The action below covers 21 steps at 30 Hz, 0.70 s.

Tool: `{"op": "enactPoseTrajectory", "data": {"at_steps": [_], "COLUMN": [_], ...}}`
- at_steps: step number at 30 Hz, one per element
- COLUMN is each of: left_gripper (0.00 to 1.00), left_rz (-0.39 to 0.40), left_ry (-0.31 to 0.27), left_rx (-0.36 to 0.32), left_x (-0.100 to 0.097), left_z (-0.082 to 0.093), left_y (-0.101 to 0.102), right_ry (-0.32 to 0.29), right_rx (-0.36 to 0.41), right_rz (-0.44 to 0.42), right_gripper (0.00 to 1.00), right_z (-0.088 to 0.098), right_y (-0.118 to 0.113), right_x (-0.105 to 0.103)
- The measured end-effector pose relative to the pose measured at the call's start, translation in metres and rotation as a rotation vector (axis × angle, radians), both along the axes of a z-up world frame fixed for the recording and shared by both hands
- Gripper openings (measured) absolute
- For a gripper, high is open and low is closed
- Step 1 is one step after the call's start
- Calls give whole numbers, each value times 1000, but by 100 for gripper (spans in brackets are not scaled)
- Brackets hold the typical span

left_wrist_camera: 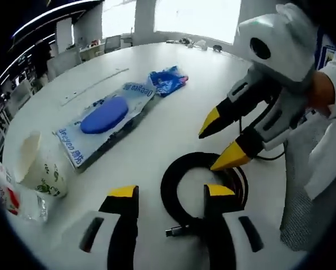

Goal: Arrange the tabletop items into an orderly group along one side of the table until the central work area is clear of visible clutter.

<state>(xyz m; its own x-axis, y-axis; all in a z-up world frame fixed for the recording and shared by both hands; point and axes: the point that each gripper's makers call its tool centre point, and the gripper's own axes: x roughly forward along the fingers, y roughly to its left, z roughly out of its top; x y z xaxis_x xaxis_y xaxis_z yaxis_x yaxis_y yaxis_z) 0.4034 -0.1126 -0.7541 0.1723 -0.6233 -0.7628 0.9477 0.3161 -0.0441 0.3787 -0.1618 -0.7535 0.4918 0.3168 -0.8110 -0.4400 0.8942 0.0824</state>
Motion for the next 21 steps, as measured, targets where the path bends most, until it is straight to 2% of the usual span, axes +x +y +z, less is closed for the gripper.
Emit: {"op": "enactPoseTrajectory", "data": {"at_steps": [3, 8, 16, 17, 19, 21], "left_gripper": [42, 37, 32, 30, 20, 16], "left_rz": [-27, -25, -46, -51, -47, -51], "left_ry": [-23, -41, -58, -64, -64, -83], "left_rx": [34, 56, 57, 56, 58, 62], "left_x": [-3, -2, -5, -5, -6, -7], "left_z": [-5, -8, -9, -9, -9, -10], "left_y": [0, 3, 1, 0, -1, 0], "right_ry": [7, 18, 26, 27, 31, 34], "right_rx": [-17, -13, -12, -19, -33, -47], "right_rz": [3, 0, -19, -32, -42, -43], "right_gripper": [24, 24, 18, 16, 14, 13], "right_z": [-4, -9, -13, -13, -13, -14], "right_y": [-1, 2, 7, 6, 4, 3], "right_x": [-1, -3, 0, 1, 2, 3]}}
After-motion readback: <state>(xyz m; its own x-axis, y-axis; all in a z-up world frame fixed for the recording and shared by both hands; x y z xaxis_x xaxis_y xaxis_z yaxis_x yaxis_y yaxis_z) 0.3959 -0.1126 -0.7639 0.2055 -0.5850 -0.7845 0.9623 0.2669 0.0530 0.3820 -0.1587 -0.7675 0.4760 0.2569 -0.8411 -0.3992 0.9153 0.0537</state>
